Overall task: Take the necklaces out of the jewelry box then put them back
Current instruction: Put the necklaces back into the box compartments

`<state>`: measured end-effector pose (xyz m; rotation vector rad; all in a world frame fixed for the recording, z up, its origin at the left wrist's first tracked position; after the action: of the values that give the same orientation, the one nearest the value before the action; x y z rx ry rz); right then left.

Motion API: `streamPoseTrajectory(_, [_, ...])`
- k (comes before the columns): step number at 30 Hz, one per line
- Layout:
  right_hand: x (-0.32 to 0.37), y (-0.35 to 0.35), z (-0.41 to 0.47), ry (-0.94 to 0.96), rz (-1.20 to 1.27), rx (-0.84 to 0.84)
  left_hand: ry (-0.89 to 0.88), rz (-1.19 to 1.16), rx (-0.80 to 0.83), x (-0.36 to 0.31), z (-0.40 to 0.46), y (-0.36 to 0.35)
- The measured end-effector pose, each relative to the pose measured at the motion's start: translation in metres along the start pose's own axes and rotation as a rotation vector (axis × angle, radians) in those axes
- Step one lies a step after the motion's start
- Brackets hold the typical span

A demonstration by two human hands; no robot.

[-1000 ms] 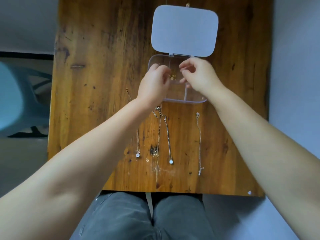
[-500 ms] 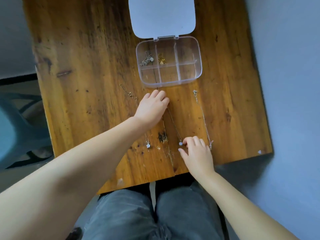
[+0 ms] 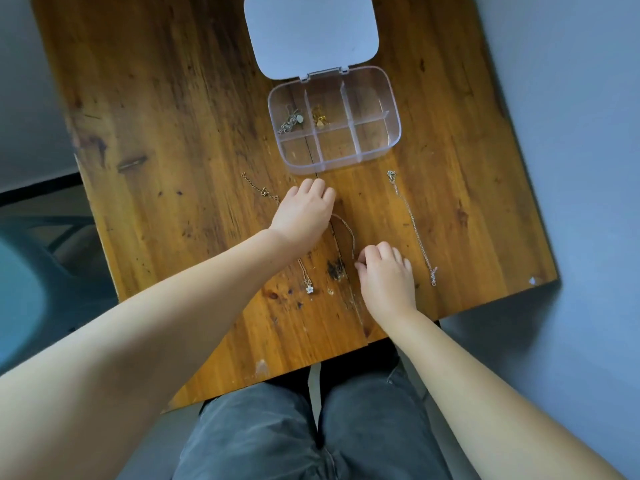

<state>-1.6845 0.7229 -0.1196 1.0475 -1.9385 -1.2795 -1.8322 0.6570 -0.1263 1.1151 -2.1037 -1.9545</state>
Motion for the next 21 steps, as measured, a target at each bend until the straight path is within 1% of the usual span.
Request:
streamPoseTrajectory(2, [0.001,-0.001,0.001,0.028,-0.035,0.016,0.042,0.062,0.046,0.001,0.003,0.001])
streamPoseTrajectory(4, [0.000,-0.001,0.001,0.050,-0.043,0.040,0.037,0.102,0.081,0.000,0.006,0.003])
streamPoseTrajectory(6, [-0.001,0.007,0.002,0.067,0.059,0.024,0.038,0.054,0.086,0.000,0.008,0.005])
streamPoseTrajectory(7, [-0.003,0.015,0.004,0.059,0.178,0.008,0.057,-0.031,0.070,0.000,0.008,0.009])
streamPoseTrajectory(9, [-0.006,0.035,0.012,0.005,0.485,0.009,0.135,-0.312,-0.018,-0.001,0.004,0.021])
streamPoseTrajectory(11, [-0.004,0.060,0.029,-0.054,0.796,0.063,0.282,-0.650,-0.148,0.001,-0.001,0.036])
streamPoseTrajectory(13, [0.005,0.085,0.050,-0.071,1.163,0.129,0.437,-1.032,-0.295,0.004,-0.005,0.052])
streamPoseTrajectory(15, [0.019,0.108,0.070,-0.050,1.459,0.210,0.519,-1.371,-0.444,0.006,-0.005,0.069])
streamPoseTrajectory(16, [0.025,0.117,0.079,-0.042,1.541,0.244,0.542,-1.497,-0.510,0.008,-0.003,0.077])
streamPoseTrajectory(18, [0.036,0.128,0.096,-0.035,1.641,0.284,0.577,-1.662,-0.614,0.013,0.000,0.092])
streamPoseTrajectory(21, [0.047,0.134,0.117,-0.050,1.711,0.307,0.654,-1.756,-0.725,0.023,0.004,0.101])
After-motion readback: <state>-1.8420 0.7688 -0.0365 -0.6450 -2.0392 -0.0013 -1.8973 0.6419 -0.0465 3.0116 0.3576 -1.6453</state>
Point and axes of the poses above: each hand's wrist, its own z-axis towards the middle knuckle, its own y-axis out of the back of the hand, x = y × z, the point moved 4 cm from there along z, towards the middle knuckle, and after that the axes turned 15 degrees about -z, right-handed, at the moved point
